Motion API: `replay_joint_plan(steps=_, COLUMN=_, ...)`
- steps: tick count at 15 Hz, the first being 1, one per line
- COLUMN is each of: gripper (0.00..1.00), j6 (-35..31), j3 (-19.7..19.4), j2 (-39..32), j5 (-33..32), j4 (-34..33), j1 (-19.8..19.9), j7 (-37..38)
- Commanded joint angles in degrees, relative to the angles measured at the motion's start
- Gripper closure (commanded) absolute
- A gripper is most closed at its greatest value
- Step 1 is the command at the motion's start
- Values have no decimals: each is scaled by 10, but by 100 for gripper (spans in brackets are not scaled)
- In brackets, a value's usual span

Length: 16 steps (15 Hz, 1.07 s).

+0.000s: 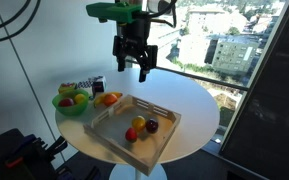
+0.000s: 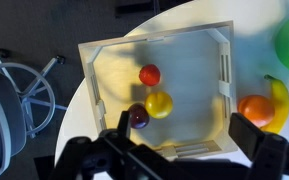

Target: Put the apple in the green bowl

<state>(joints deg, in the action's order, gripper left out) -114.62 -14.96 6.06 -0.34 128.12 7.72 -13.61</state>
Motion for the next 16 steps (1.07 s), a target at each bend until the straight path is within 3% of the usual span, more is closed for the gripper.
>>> replay_joint_plan(steps=1, gripper=0, j6=-2, j3=13, j2=-8, j5=-15, j4=5, j1=12, j7=19)
replay_joint_plan(steps=8, gripper=0, j6=-14, j3=23, j2=-26, j5=-58, j4=30, j1=11, j7=80)
replay_joint_plan(steps=16, gripper=0, j6=-100, j3=34, j2=-43, j5=-83, j4=80, j1=10, j7=134)
